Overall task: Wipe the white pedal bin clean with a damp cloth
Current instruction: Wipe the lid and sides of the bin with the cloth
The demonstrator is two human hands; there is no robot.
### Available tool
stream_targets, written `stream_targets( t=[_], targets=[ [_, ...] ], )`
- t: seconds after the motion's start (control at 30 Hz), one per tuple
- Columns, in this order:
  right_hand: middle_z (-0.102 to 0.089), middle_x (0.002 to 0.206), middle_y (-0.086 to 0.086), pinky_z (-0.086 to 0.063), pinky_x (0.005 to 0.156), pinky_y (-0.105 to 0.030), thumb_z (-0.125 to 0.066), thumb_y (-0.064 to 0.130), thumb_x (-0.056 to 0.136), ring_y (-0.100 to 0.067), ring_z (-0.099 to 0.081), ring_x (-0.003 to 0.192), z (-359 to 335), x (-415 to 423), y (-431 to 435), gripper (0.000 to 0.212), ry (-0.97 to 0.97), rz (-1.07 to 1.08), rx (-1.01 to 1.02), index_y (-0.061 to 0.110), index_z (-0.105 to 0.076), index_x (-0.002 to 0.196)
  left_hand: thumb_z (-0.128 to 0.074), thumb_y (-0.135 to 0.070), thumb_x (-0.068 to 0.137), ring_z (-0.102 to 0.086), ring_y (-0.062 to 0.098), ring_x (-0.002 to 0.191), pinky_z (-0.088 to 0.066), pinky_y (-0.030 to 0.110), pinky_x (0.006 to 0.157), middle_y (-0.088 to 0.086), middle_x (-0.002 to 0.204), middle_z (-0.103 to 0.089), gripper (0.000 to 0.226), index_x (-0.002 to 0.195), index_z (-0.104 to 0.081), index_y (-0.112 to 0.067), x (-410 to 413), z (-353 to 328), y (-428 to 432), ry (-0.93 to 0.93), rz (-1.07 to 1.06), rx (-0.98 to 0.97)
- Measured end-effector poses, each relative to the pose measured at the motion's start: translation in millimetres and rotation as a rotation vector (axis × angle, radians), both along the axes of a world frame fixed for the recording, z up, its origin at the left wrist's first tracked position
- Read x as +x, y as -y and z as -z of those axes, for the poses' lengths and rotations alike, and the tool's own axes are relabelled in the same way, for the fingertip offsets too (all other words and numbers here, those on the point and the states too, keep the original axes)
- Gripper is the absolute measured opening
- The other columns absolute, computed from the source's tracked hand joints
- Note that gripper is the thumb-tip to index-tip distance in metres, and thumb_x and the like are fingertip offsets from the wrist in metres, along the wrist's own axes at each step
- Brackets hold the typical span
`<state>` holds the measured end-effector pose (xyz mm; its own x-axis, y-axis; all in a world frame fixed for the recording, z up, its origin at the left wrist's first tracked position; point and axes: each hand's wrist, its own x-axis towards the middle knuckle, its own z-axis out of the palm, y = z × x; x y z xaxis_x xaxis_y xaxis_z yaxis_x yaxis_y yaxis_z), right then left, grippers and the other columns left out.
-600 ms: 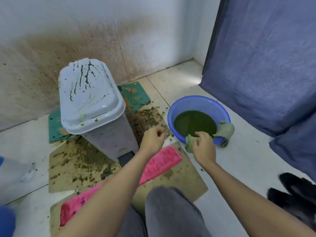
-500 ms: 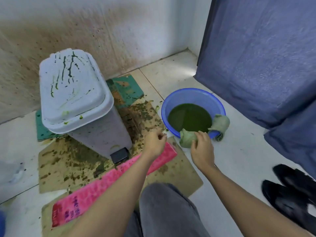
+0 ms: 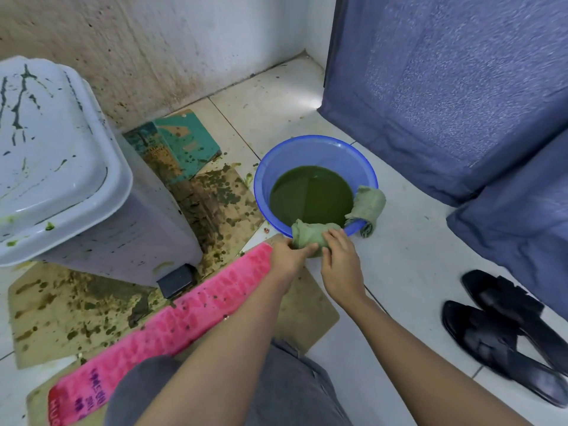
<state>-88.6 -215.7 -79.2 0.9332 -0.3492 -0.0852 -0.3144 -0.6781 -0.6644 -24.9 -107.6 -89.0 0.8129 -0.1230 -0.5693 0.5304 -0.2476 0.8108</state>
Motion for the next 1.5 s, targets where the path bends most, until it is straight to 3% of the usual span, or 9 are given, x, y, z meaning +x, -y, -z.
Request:
stream_targets(
  t=[0.33, 0.47, 0.6, 0.7, 0.8, 0.9, 1.0, 1.3, 1.5],
  targets=[
    [-0.059, 0.131, -0.003, -0.039, 0.101, -0.024, -0.048, 0.019, 0.102, -0.011, -0.05, 0.119, -27.6, 14.8, -0.3, 0.031, 0.104, 0.179, 0.285, 0.01, -0.06, 0.129, -0.074, -0.005, 0.074, -0.046, 0.018, 0.07, -0.042, 0.036, 0.064, 0.008, 0.071, -0.047, 0.024, 0.073, -0.051, -0.009, 16.0, -44.4, -10.1, 0.145, 0.036, -0.121],
    [-0.062, 0.125, 0.008, -0.045, 0.087, -0.01, -0.052, 0.034, 0.1, 0.004, -0.057, 0.111, -64.3, 29.4, -13.6, 0.031, 0.223, 0.253, 0.571, 0.022, -0.061, 0.127, -0.072, -0.001, 0.079, -0.063, 0.02, 0.082, -0.055, 0.033, 0.072, 0.011, 0.09, -0.065, 0.022, 0.096, -0.058, -0.004, 28.6, -92.4, -50.0, 0.228, 0.106, -0.186],
    [-0.068, 0.119, 0.012, -0.048, 0.1, -0.033, -0.053, 0.06, 0.091, -0.006, -0.062, 0.115, -123.7, 53.1, -40.4, 0.042, 0.256, 0.196, 0.917, 0.032, -0.062, 0.119, -0.074, -0.005, 0.074, -0.072, 0.018, 0.085, -0.059, 0.029, 0.069, 0.008, 0.096, -0.075, 0.034, 0.106, -0.064, -0.007, 34.4, -165.5, -103.9, 0.34, 0.099, -0.379],
    [-0.066, 0.128, -0.003, -0.046, 0.103, -0.043, -0.046, 0.082, 0.073, -0.019, -0.061, 0.121, -170.2, 68.3, -72.4, 0.087, 0.166, -0.084, 1.266, 0.018, -0.059, 0.131, -0.075, -0.009, 0.073, -0.071, 0.028, 0.098, -0.059, 0.04, 0.084, 0.012, 0.108, -0.075, 0.046, 0.118, -0.066, -0.006, 30.6, -217.4, -146.9, 0.398, 0.048, -0.491],
    [-0.062, 0.132, -0.013, -0.05, 0.101, -0.045, -0.053, 0.072, 0.078, -0.027, -0.059, 0.124, -211.0, 77.1, -112.2, 0.084, 0.106, -0.29, 1.458, 0.009, -0.058, 0.133, -0.077, -0.007, 0.077, -0.071, 0.029, 0.103, -0.059, 0.038, 0.085, 0.016, 0.115, -0.073, 0.047, 0.123, -0.066, -0.004, 26.8, -260.4, -187.2, 0.425, -0.005, -0.563],
    [-0.067, 0.123, -0.016, -0.056, 0.093, -0.04, -0.071, 0.028, 0.082, -0.03, -0.063, 0.117, -236.9, 92.2, -142.9, 0.044, 0.208, -0.293, 1.407, 0.005, -0.067, 0.12, -0.082, -0.009, 0.073, -0.071, 0.03, 0.104, -0.06, 0.037, 0.082, 0.016, 0.113, -0.074, 0.053, 0.122, -0.065, -0.003, 31.8, -294.6, -219.5, 0.457, -0.06, -0.518],
    [-0.073, 0.109, -0.014, -0.059, 0.081, -0.034, -0.08, 0.012, 0.066, -0.029, -0.069, 0.104, -251.0, 111.0, -163.4, 0.045, 0.248, -0.252, 1.32, 0.004, -0.068, 0.108, -0.085, -0.012, 0.072, -0.075, 0.023, 0.094, -0.059, 0.029, 0.071, 0.007, 0.101, -0.078, 0.046, 0.114, -0.068, -0.008, 43.3, -309.4, -247.3, 0.548, -0.18, -0.303],
    [-0.071, 0.089, 0.002, -0.058, 0.068, -0.03, -0.086, 0.034, 0.071, -0.009, -0.069, 0.081, -258.6, 156.0, -226.8, 0.036, 0.222, -0.295, 0.756, 0.016, -0.066, 0.095, -0.079, -0.01, 0.083, -0.074, 0.025, 0.092, -0.059, 0.025, 0.066, 0.005, 0.098, -0.078, 0.023, 0.105, -0.072, -0.013, 92.2, -309.1, -315.1, 0.538, -0.278, 0.042],
    [-0.061, 0.111, 0.009, -0.049, 0.092, -0.041, -0.053, 0.045, 0.096, -0.014, -0.058, 0.106, -240.8, 174.8, -232.7, 0.028, 0.28, -0.251, 0.542, 0.021, -0.061, 0.11, -0.06, -0.026, 0.098, -0.051, 0.021, 0.131, -0.035, 0.048, 0.113, 0.001, 0.138, -0.059, 0.037, 0.134, -0.06, -0.018, 115.4, -316.5, -306.9, 0.876, -0.551, 0.668]
  ],
)
